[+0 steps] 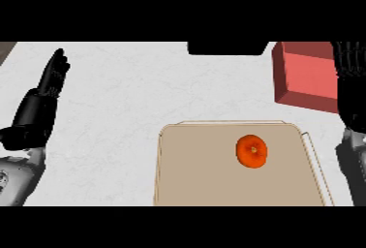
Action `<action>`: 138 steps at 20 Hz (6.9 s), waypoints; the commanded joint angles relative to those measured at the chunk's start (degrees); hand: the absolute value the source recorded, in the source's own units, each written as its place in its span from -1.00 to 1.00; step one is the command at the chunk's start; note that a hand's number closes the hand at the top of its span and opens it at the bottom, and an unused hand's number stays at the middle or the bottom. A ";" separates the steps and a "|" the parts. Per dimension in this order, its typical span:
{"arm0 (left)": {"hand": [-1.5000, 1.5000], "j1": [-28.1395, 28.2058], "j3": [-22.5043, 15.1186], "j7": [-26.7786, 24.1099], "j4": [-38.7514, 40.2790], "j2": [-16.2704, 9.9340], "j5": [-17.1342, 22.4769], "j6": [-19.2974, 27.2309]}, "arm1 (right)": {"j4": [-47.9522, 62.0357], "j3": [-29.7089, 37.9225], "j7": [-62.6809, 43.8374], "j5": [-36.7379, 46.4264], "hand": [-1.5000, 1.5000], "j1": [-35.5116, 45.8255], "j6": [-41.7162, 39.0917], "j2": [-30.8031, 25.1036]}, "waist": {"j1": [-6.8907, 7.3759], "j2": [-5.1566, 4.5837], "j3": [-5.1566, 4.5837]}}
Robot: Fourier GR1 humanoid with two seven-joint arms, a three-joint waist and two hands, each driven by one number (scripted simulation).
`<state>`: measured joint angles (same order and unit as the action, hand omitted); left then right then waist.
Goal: Pick the squash from the tray and place it in the cardboard box
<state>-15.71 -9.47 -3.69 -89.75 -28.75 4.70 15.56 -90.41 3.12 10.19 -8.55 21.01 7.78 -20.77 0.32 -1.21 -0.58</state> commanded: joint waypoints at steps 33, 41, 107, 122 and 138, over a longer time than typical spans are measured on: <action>0.00 8.66 2.48 3.08 17.52 15.31 2.77 3.46 | -41.49 -22.76 -71.16 37.85 -1.00 -12.37 -23.71 -13.28 | 0.35 1.06 0.48; 0.00 11.42 3.52 2.20 16.38 14.73 3.41 1.86 | -35.63 -28.52 -82.40 36.65 -1.00 -7.13 -29.76 -9.18 | 0.34 1.28 0.45; 0.00 9.21 11.38 2.40 18.89 17.77 -2.20 -2.48 | 0.66 -23.16 -67.43 67.75 1.00 -6.71 -31.23 20.62 | -0.25 1.21 0.57; 0.00 15.41 11.43 2.85 12.18 18.94 -3.20 -3.91 | -6.29 -24.47 -42.91 69.06 1.00 -11.15 -29.61 9.53 | -0.80 1.48 0.58; 0.00 13.81 13.13 5.06 12.57 18.13 -2.93 -3.56 | -40.34 2.94 -6.43 40.90 1.00 -34.36 -31.39 -19.54 | -2.49 1.67 0.53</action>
<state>-2.58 3.09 1.99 -77.63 -10.24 1.64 12.33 -122.76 -3.98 1.19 40.96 -10.87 -21.17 -37.50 -1.86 0.40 0.01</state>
